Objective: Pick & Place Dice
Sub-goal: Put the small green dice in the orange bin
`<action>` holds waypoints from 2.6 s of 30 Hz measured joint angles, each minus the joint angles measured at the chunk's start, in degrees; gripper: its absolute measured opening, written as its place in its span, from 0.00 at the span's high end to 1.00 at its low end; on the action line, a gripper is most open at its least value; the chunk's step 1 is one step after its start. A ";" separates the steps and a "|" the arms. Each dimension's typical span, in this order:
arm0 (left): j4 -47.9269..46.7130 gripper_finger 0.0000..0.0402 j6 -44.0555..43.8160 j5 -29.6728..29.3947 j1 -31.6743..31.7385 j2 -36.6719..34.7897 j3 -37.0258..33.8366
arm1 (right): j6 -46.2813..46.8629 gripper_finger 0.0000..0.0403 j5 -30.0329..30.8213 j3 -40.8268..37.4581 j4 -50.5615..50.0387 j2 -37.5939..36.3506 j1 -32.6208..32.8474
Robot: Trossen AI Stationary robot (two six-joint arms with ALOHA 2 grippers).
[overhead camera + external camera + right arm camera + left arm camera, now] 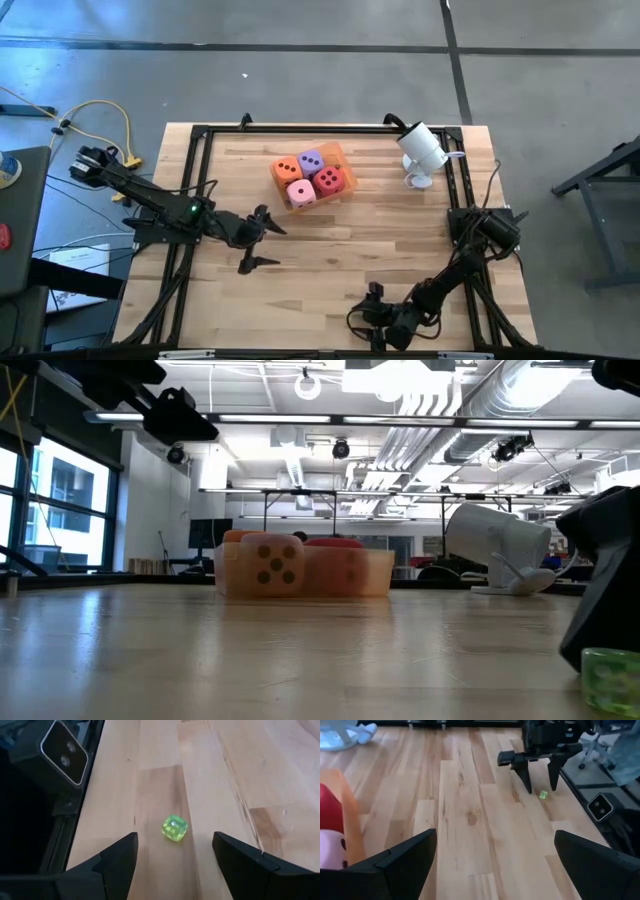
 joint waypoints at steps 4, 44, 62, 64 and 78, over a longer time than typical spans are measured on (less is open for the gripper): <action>-0.37 0.02 -3.14 0.00 -1.07 0.00 0.00 | -1.45 0.37 -0.14 0.00 0.18 0.07 -0.42; -0.67 0.02 -6.05 -0.07 -8.01 0.00 0.00 | -3.45 0.75 -3.65 -0.15 0.10 1.99 -2.87; -0.67 0.02 -5.95 -0.07 -7.99 0.00 0.00 | -8.65 0.90 -0.27 -0.37 -2.29 -1.16 -2.67; -0.67 0.02 -5.48 -0.07 -7.99 0.00 0.00 | -9.54 0.90 1.75 -0.41 -4.72 -2.66 -2.54; -0.67 0.02 0.11 -0.04 -7.97 0.00 0.00 | -15.84 0.90 12.62 -0.28 -10.01 -16.36 -11.51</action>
